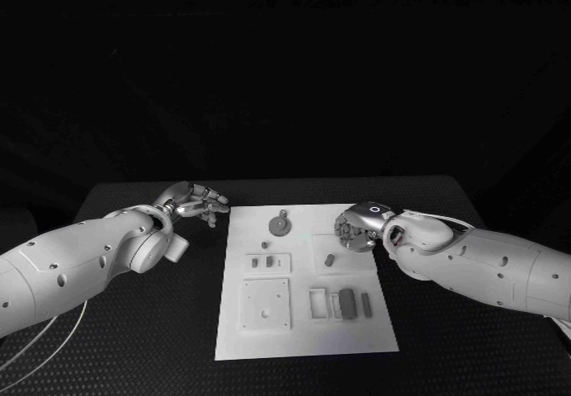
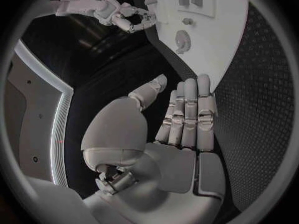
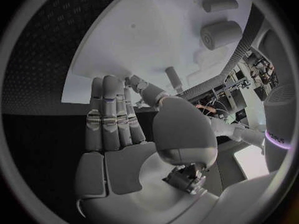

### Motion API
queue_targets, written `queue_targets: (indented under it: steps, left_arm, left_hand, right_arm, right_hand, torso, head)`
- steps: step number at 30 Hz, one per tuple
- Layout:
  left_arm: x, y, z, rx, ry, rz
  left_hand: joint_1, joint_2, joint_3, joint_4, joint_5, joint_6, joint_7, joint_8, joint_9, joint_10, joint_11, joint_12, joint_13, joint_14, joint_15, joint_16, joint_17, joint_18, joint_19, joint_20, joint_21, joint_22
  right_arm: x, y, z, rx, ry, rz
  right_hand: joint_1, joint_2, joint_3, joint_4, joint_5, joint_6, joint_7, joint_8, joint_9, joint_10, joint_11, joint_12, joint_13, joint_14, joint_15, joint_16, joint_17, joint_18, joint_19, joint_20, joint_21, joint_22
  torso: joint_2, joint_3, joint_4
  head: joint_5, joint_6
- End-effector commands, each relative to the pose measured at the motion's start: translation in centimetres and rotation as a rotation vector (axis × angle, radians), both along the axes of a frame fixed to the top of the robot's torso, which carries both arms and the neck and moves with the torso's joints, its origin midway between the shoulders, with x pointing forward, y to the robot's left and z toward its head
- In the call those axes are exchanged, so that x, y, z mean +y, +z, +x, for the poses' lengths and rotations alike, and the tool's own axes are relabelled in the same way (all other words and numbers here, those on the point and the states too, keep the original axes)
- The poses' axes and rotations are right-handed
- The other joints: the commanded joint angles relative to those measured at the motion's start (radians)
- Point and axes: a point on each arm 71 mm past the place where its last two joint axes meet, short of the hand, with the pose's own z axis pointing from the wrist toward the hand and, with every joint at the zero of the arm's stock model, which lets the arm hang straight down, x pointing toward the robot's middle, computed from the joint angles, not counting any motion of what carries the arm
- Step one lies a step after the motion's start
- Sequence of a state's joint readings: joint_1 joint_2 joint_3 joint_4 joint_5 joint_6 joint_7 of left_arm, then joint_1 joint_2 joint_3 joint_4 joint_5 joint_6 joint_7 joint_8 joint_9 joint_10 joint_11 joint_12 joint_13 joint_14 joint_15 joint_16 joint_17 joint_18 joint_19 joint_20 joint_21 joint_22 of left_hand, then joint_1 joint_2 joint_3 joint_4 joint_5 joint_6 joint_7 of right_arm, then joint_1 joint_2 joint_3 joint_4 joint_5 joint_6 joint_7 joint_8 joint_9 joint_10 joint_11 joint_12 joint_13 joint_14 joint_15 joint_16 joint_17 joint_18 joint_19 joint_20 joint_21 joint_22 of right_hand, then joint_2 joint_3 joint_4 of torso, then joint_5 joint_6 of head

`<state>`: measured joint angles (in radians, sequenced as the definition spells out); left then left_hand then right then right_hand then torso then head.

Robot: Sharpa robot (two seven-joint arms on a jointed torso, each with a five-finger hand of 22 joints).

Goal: Assemble the parts on the task board

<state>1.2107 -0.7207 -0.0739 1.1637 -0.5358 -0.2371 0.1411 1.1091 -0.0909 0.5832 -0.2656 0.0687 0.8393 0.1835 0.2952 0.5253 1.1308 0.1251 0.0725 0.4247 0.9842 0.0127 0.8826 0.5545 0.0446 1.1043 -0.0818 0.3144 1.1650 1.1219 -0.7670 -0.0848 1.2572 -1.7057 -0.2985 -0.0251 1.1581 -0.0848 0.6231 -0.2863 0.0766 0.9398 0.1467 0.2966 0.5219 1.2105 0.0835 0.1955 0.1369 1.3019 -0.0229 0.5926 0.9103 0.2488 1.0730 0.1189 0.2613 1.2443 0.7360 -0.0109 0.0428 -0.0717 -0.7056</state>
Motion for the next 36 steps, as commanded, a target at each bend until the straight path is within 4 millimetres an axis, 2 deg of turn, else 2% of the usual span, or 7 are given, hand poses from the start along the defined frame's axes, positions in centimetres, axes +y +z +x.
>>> queue_targets:
  steps: [1,6,14,20,23,26,36]
  left_arm:
    - [-0.2,0.0,0.0,0.012,-0.016,-0.013]
    - [-0.1,0.0,0.0,0.015,-0.015,-0.012]
    - [-0.1,0.0,0.0,0.017,-0.011,-0.010]
    - [-0.1,0.0,0.0,0.017,-0.010,-0.010]
    - [-0.1,0.0,0.0,0.018,-0.011,-0.010]
    - [-0.1,-0.1,0.0,0.021,-0.011,-0.009]
    - [0.0,-0.1,0.0,0.022,-0.008,-0.008]
  left_hand:
    - [-0.010,0.002,-0.005,-0.001,0.000,-0.006,0.005,-0.004,-0.001,-0.008,-0.002,-0.005,-0.001,0.002,0.006,-0.006,0.002,0.034,0.000,0.001,-0.004,-0.001]
    - [-0.010,0.003,-0.006,-0.001,0.000,-0.006,0.005,-0.004,0.000,-0.010,-0.002,-0.006,-0.002,0.002,0.006,-0.006,0.002,0.034,0.000,0.001,-0.005,-0.001]
    - [-0.010,0.002,-0.006,-0.002,0.000,-0.007,0.005,-0.004,0.000,-0.013,-0.001,-0.006,-0.002,0.003,0.007,-0.007,0.003,0.035,0.001,0.001,-0.006,-0.001]
    - [-0.009,0.002,-0.007,-0.002,0.000,-0.010,0.006,-0.005,0.000,-0.016,-0.001,-0.006,-0.003,0.006,0.007,-0.007,0.005,0.035,0.004,0.001,-0.007,-0.001]
    - [-0.009,0.002,-0.007,-0.002,0.000,-0.011,0.007,-0.006,0.000,-0.016,-0.001,-0.005,-0.003,0.006,0.007,-0.008,0.006,0.036,0.005,0.001,-0.007,-0.001]
    - [-0.010,0.002,-0.007,-0.002,0.001,-0.013,0.007,-0.006,0.000,-0.017,0.000,-0.005,-0.004,0.008,0.007,-0.007,0.007,0.036,0.007,0.001,-0.007,0.000]
    - [-0.009,0.003,-0.009,-0.002,0.001,-0.014,0.008,-0.005,0.001,-0.019,-0.001,-0.003,-0.004,0.018,0.005,-0.004,0.014,0.039,0.017,0.000,-0.004,0.003]
  right_arm:
    - [0.1,-0.9,-0.4,0.034,0.013,-0.045]
    - [0.0,-1.1,-0.5,0.027,0.009,-0.065]
    - [0.0,-1.4,-0.7,0.012,0.001,-0.086]
    - [0.3,-1.8,-0.8,-0.012,-0.004,-0.068]
    - [0.5,-2.5,-1.1,-0.010,-0.001,-0.061]
    - [0.6,-2.7,-1.2,-0.008,0.000,-0.059]
    - [0.6,-2.5,-1.3,-0.023,0.000,-0.037]
  right_hand:
    - [0.008,0.008,-0.004,-0.005,0.003,0.026,-0.010,0.014,0.005,0.030,-0.009,0.012,0.014,0.011,-0.013,0.015,0.007,0.013,0.017,-0.003,-0.003,0.008]
    - [0.020,0.023,-0.007,-0.006,0.003,0.059,-0.024,0.032,0.017,0.069,-0.022,0.017,0.028,0.013,-0.023,0.030,0.013,0.013,0.024,-0.007,-0.003,0.018]
    - [0.030,0.032,-0.010,-0.007,0.003,0.075,-0.030,0.042,0.027,0.088,-0.030,0.017,0.038,0.012,-0.030,0.038,0.016,0.013,0.031,-0.011,-0.004,0.025]
    - [0.042,0.029,-0.008,-0.008,0.004,0.061,-0.026,0.032,0.028,0.066,-0.022,-0.010,0.036,-0.001,-0.024,0.032,0.012,0.013,0.023,-0.009,-0.010,0.033]
    - [0.050,0.029,-0.007,-0.007,0.004,0.066,-0.027,0.032,0.029,0.032,-0.008,-0.039,0.026,-0.006,-0.011,0.030,0.009,0.013,0.018,-0.007,-0.014,0.039]
    - [0.057,0.032,-0.007,-0.007,0.003,0.074,-0.030,0.036,0.033,0.046,-0.011,-0.038,0.029,0.001,-0.014,0.035,0.010,0.013,0.026,-0.009,-0.011,0.045]
    - [0.071,0.041,-0.005,-0.008,0.003,0.087,-0.036,0.043,0.042,0.069,-0.018,-0.039,0.034,0.008,-0.021,0.044,0.013,0.013,0.038,-0.014,-0.006,0.057]
  torso:
    - [0.000,0.0001,-0.0007]
    - [-0.001,0.0004,0.0002]
    - [0.000,0.0011,-0.0007]
    - [0.000,0.0009,-0.0018]
    - [0.000,0.0013,-0.0006]
    - [0.000,0.0012,0.0015]
    - [-0.001,0.0002,-0.0001]
  head:
    - [0.001,-0.003]
    - [-0.001,-0.004]
    - [-0.002,-0.007]
    - [-0.002,-0.007]
    - [-0.002,-0.008]
    - [-0.002,-0.008]
    - [-0.001,-0.008]
